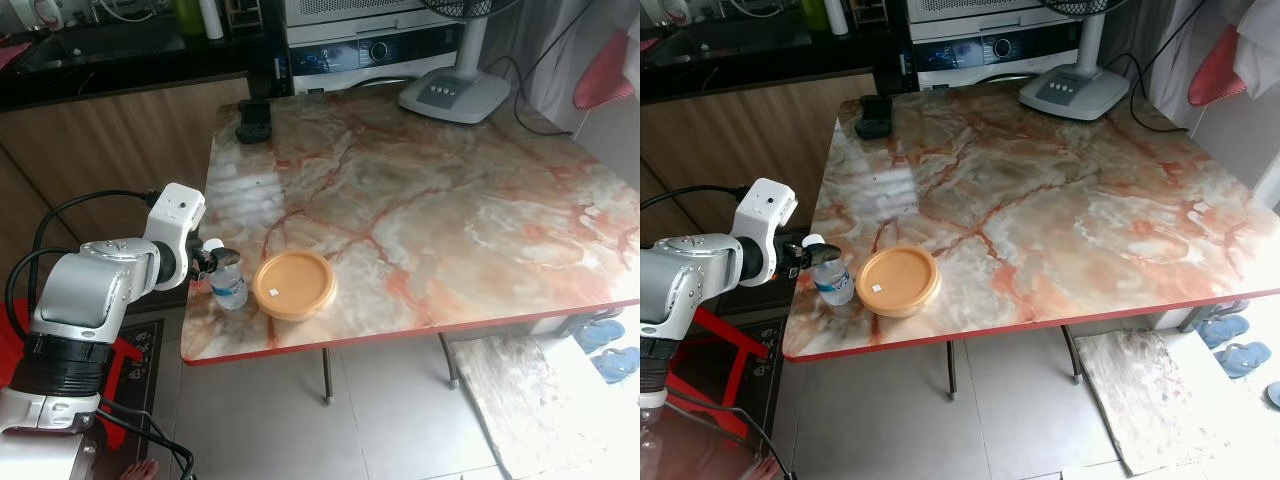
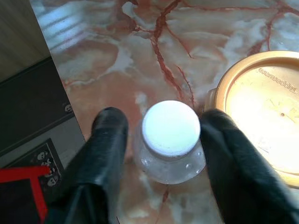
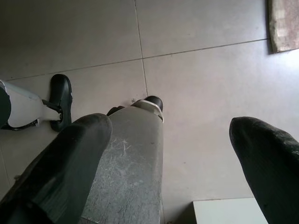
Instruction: Restocking fridge
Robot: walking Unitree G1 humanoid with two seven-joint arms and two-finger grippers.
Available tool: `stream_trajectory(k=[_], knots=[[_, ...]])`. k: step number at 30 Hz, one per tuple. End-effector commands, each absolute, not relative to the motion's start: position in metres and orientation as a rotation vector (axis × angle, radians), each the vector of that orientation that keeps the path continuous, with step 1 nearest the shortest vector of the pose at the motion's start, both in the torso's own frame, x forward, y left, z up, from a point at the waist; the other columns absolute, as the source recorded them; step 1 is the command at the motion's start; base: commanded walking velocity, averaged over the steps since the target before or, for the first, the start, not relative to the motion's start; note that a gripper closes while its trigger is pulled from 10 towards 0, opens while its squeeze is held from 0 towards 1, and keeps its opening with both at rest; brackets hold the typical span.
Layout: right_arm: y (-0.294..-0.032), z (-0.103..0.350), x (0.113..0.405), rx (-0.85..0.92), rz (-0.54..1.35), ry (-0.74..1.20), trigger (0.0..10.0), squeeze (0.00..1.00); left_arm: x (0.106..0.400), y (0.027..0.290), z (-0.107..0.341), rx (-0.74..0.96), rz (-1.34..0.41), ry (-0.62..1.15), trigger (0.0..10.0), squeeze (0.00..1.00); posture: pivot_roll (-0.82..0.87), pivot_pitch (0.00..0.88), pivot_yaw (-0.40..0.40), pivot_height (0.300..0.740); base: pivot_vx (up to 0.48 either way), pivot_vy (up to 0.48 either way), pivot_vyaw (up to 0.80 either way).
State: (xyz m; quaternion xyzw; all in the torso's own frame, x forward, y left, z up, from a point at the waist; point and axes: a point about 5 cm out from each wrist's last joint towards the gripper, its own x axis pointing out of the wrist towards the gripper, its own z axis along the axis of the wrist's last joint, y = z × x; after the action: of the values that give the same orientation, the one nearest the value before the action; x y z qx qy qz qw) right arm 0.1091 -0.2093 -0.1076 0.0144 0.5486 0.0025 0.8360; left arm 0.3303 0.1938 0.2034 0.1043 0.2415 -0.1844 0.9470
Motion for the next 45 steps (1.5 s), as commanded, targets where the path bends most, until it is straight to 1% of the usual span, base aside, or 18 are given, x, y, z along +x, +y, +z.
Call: stream_trajectory(k=[1, 26, 29, 31, 32, 36, 37, 40, 41, 42, 43, 45], knots=[[-0.203, -0.112, 0.098, 0.034, 0.037, 1.210, 10.0, 0.00, 0.331, 0.203, 0.210, 0.229, -0.331, 0.473, 0.0, 0.00, 0.16, 0.030, 0.052, 0.740, 0.000, 0.000, 0.00], [-0.200, -0.113, 0.097, 0.039, 0.048, 1.219, 10.0, 0.00, 0.329, 0.206, 0.206, 0.213, -0.320, 0.482, 0.0, 0.00, 0.15, 0.037, 0.057, 0.740, 0.000, 0.000, 0.00], [-0.200, -0.113, 0.096, 0.043, 0.045, 1.219, 10.0, 0.00, 0.331, 0.222, 0.218, 0.224, -0.246, 0.441, 0.0, 0.00, 0.15, 0.039, 0.059, 0.740, 0.000, 0.000, 0.00], [-0.199, -0.113, 0.096, 0.042, 0.046, 1.220, 10.0, 0.00, 0.329, 0.246, 0.233, 0.276, -0.136, 0.401, 0.0, 0.00, 0.16, 0.039, 0.057, 0.740, 0.000, 0.000, 0.00], [-0.199, -0.113, 0.096, 0.042, 0.046, 1.220, 10.0, 0.00, 0.329, 0.246, 0.233, 0.276, -0.136, 0.401, 0.0, 0.00, 0.16, 0.039, 0.057, 0.740, 0.000, 0.000, 0.00], [-0.199, -0.113, 0.096, 0.040, 0.052, 1.220, 10.0, 0.00, 0.322, 0.275, 0.243, 0.312, -0.008, 0.378, 0.0, 0.00, 0.16, 0.038, 0.055, 0.740, 0.000, 0.000, 0.00], [-0.199, -0.113, 0.096, 0.040, 0.052, 1.220, 10.0, 0.00, 0.322, 0.275, 0.243, 0.312, -0.008, 0.378, 0.0, 0.00, 0.16, 0.038, 0.055, 0.740, 0.000, 0.000, 0.00], [-0.199, -0.113, 0.096, 0.039, 0.055, 1.220, 10.0, 0.00, 0.314, 0.299, 0.238, 0.319, 0.083, 0.404, 0.0, 0.00, 0.16, 0.038, 0.056, 0.740, 0.000, 0.000, 0.00], [-0.199, -0.113, 0.096, 0.038, 0.056, 1.220, 10.0, 0.00, 0.311, 0.305, 0.234, 0.320, 0.103, 0.410, 2.6, 0.00, 0.17, 0.038, 0.056, 0.740, 0.000, 0.000, 0.00], [-0.200, -0.113, 0.097, 0.037, 0.056, 1.220, 10.0, 0.00, 0.309, 0.310, 0.228, 0.337, 0.123, 0.414, 8.9, 0.00, 0.17, 0.038, 0.054, 0.740, 0.000, 0.000, 0.00], [-0.200, -0.112, 0.097, 0.036, 0.057, 1.220, 10.0, 0.00, 0.307, 0.314, 0.221, 0.351, 0.136, 0.417, 10.0, 0.00, 0.17, 0.039, 0.053, 0.740, 0.000, 0.000, 0.00], [-0.200, -0.112, 0.097, 0.034, 0.059, 1.221, 10.0, 0.00, 0.303, 0.320, 0.202, 0.325, 0.139, 0.433, 10.0, 0.00, 0.17, 0.039, 0.051, 0.740, 0.000, 0.000, 0.00]])
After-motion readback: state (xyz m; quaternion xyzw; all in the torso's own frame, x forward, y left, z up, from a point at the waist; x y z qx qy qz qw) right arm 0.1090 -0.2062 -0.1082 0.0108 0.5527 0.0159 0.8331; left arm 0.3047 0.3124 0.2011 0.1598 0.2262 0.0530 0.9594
